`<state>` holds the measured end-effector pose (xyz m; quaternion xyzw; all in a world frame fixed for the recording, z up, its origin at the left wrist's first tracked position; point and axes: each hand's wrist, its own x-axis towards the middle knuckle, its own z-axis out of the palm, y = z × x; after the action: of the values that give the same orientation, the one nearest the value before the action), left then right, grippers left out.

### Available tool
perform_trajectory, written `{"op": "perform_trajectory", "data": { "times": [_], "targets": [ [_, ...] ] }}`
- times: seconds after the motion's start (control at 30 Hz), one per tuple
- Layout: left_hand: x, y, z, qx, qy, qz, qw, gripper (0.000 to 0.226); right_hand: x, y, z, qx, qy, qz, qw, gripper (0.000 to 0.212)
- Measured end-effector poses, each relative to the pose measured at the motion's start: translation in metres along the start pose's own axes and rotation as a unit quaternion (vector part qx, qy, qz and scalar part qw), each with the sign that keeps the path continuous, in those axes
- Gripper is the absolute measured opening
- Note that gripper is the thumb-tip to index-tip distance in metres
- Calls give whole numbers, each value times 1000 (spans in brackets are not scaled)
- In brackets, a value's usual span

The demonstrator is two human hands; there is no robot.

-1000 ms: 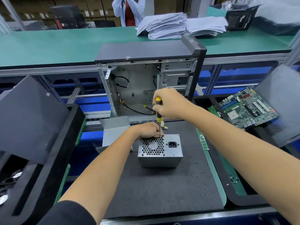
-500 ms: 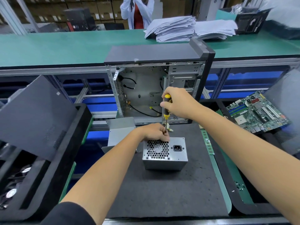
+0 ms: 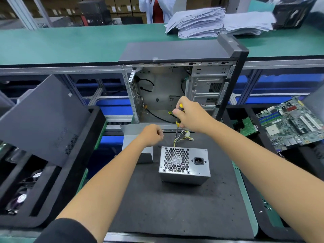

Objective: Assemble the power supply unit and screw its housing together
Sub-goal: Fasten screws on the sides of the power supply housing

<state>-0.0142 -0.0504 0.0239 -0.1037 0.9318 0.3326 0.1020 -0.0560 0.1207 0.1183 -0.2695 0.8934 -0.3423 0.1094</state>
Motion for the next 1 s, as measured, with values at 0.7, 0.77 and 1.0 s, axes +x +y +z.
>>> {"op": "perform_trajectory", "data": {
  "times": [0.7, 0.77, 1.0],
  "targets": [
    [50, -40, 50, 240, -50, -23, 969, 19, 34, 38, 37, -23, -79, -28, 996, 18],
    [51, -40, 49, 245, -56, -16, 968, 19, 36, 38, 36, -25, -80, -31, 996, 18],
    [45, -40, 40, 46, -9, -31, 998, 20, 42, 35, 36, -32, -66, -32, 997, 18]
  ]
}}
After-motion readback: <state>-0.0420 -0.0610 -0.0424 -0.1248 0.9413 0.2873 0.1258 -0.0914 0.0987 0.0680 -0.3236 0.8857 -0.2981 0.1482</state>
